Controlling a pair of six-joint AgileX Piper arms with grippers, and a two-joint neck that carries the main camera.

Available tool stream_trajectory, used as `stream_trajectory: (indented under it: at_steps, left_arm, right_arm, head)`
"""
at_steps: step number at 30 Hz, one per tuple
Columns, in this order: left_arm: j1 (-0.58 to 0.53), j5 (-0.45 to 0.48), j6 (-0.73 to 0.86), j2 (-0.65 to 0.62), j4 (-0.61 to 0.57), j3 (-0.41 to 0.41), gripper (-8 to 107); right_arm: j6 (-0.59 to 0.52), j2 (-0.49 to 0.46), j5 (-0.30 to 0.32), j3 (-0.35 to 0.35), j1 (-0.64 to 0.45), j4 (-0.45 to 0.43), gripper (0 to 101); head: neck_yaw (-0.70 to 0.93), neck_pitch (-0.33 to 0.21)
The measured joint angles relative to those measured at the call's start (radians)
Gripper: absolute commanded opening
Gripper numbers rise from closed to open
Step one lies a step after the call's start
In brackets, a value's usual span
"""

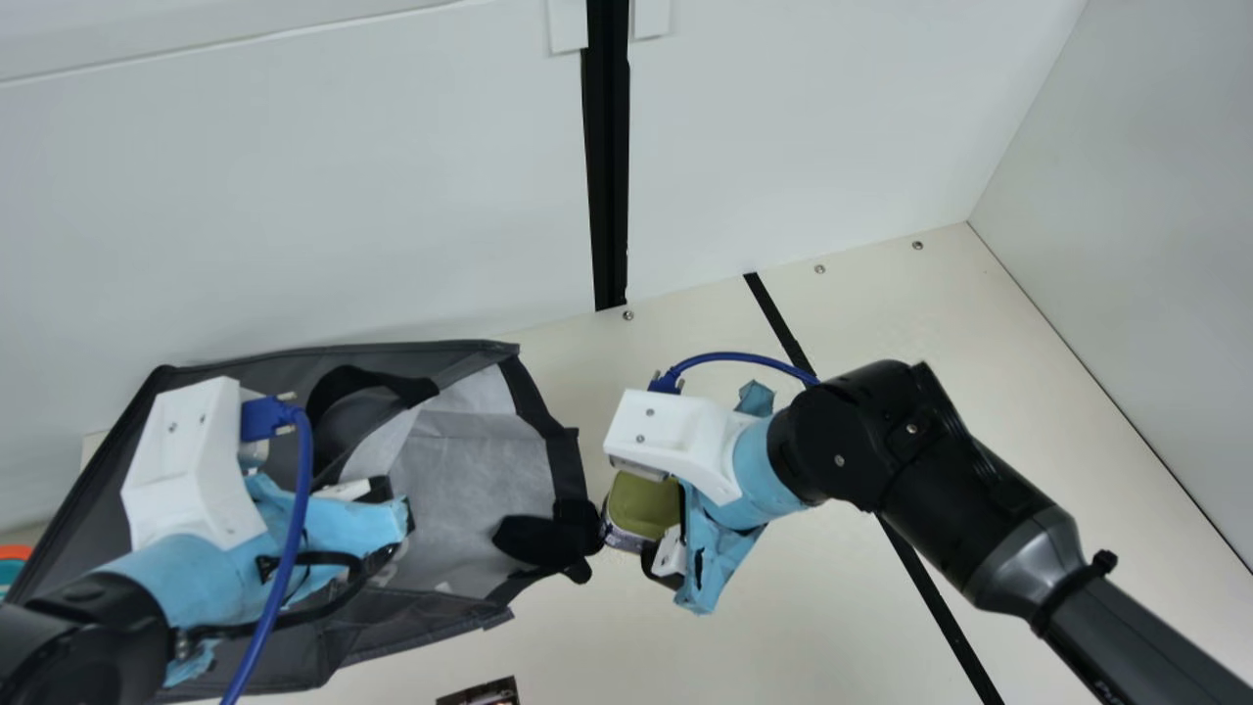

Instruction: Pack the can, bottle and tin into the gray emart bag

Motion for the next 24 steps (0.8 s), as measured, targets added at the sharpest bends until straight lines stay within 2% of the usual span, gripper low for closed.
stream_trajectory:
  at_steps: [12, 24]
  left_arm:
    - [0.0, 0.0, 0.0, 0.0, 0.0, 0.0, 10]
    - [0.0, 0.0, 0.0, 0.0, 0.0, 0.0, 10]
  right_arm:
    - [-0.074, -0.009, -0.074, 0.047, 0.0, 0.121, 0]
    - [-0.161, 0.0, -0.162, 0.066, 0.006, 0.271, 0]
  head:
    - [-0.002, 0.002]
    - [0.0, 0.0]
